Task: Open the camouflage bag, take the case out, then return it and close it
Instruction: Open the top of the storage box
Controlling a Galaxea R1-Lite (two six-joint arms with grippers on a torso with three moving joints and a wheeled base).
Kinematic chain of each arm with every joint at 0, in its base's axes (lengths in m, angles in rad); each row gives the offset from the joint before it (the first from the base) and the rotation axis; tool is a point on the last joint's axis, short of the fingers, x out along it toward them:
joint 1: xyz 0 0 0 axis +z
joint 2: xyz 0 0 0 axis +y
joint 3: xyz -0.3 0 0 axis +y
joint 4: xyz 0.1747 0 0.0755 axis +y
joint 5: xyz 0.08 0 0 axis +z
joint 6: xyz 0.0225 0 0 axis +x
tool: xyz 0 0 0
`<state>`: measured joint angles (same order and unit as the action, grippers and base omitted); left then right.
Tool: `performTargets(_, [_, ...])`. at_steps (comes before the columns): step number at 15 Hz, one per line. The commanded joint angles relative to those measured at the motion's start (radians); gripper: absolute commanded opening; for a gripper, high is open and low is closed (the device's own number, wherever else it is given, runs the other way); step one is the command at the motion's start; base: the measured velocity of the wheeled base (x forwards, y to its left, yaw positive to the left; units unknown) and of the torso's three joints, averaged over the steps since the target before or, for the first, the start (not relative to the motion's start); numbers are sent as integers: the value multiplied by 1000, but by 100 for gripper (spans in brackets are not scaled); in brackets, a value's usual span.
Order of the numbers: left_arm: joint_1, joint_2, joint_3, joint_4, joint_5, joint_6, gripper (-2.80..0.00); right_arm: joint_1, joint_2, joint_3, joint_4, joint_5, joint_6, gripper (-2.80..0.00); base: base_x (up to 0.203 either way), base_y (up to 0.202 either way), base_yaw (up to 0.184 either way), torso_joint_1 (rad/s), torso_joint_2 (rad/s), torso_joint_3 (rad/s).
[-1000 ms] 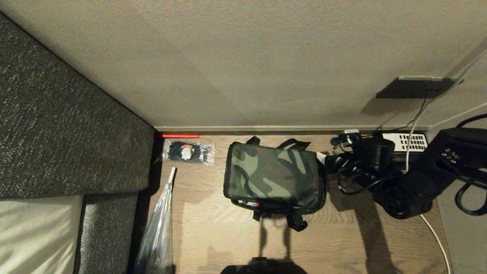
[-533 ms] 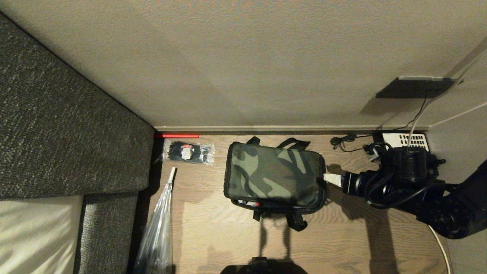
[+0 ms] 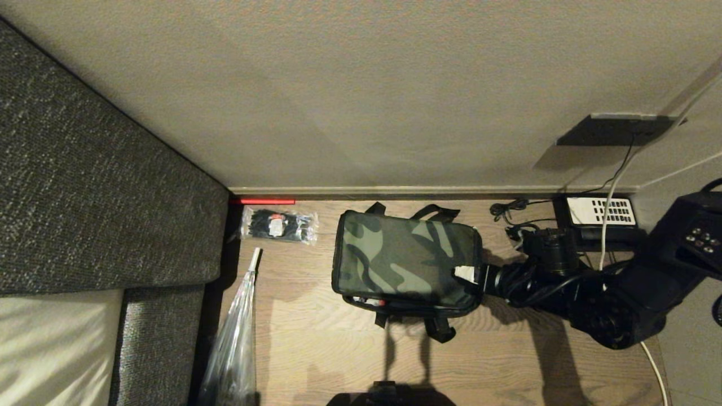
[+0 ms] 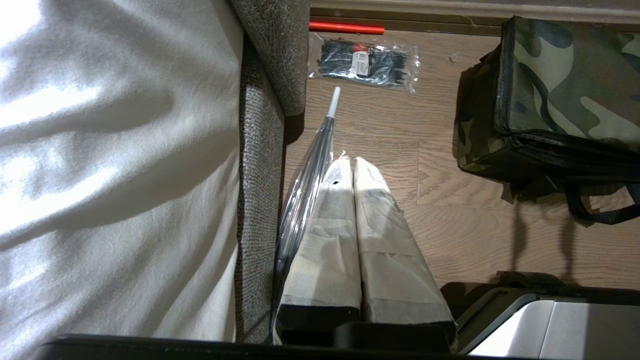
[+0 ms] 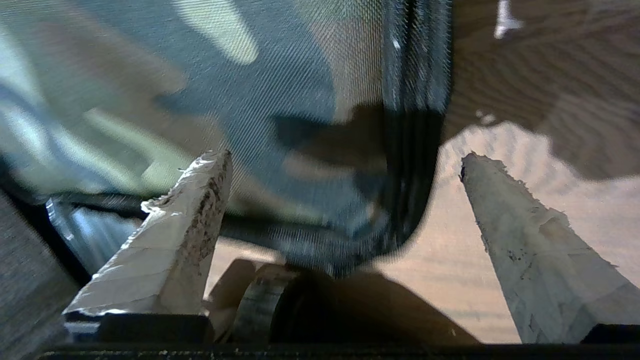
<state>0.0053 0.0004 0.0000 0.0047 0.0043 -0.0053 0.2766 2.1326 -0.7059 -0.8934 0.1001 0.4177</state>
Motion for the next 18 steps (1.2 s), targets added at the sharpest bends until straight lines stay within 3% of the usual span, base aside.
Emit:
performTargets(1, [0,-2,2,0,0,-1,-280,5,110,-76,-7,-4,4,0,0,0,0,0,0,0])
performTargets(4, [1,-2,2,0,2,-1,-280,27,153,-135,-8,-17,40,0,0,0,0,0,0,0])
performTargets(10, [1,-2,2,0,0,-1,-280,101,87,-147,-48,-14,237,0,0,0,0,0,0,0])
performTargets(18, [1,-2,3,0,0,-1,-280,104,-77,-129,0,-5,343,0,0,0,0,0,0,0])
